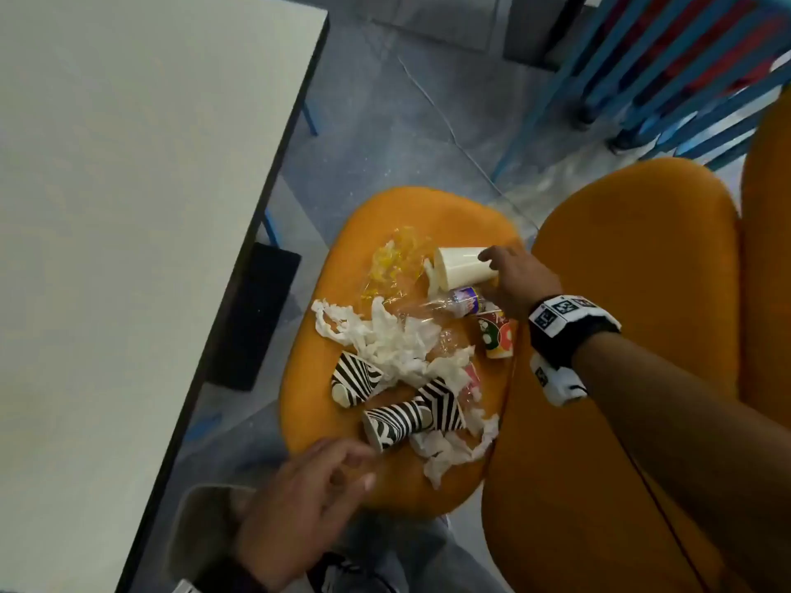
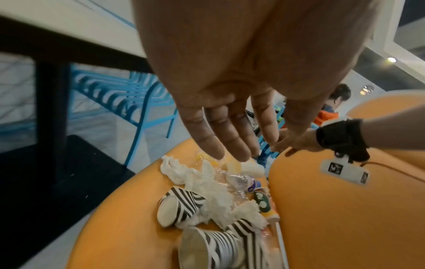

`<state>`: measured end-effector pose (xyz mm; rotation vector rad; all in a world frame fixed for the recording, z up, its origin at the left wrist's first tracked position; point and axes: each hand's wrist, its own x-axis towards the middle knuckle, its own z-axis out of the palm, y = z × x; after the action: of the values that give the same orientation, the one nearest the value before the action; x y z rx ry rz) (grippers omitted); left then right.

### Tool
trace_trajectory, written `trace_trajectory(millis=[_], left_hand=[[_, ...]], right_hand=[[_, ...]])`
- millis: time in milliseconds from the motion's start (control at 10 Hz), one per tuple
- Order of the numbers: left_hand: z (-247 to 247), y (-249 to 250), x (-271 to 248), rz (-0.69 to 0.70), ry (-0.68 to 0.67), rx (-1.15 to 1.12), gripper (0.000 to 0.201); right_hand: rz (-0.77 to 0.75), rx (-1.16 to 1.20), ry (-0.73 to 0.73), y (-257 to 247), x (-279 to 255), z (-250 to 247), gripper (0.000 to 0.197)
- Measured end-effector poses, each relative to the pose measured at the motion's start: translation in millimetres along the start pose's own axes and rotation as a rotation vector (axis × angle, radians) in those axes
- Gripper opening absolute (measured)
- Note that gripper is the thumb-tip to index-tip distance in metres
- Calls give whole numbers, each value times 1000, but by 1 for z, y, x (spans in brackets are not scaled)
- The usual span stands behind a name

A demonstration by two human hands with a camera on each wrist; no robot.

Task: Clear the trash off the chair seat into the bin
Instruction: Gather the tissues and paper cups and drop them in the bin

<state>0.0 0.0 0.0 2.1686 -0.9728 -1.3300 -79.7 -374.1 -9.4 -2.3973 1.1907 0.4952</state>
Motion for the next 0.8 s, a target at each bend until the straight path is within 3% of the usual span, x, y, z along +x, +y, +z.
trace_trajectory(millis=[100, 300, 400, 500, 600, 700, 800], left_hand=[[-10, 17, 71, 110, 113, 156, 16], [-4, -26, 174, 34, 176, 306, 33], [-3, -42, 203, 43, 206, 277, 32], [-5, -51, 217, 52, 272, 231, 37], [-7, -54, 223, 13, 316, 203, 61], [-1, -58, 238, -112, 236, 356, 113], [20, -57, 241, -185, 188, 510, 138]], right_hand=[[-89, -187, -11, 6, 64, 18, 66], [-101, -440, -222, 16, 157, 59, 115], [-106, -452, -267, 17, 175, 70, 112], [-76, -323, -270, 26, 174, 58, 100], [-91, -129, -227, 25, 161, 29, 89], [-288, -169, -287, -15, 156, 26, 99], [-480, -431, -394, -62, 159, 49, 107]])
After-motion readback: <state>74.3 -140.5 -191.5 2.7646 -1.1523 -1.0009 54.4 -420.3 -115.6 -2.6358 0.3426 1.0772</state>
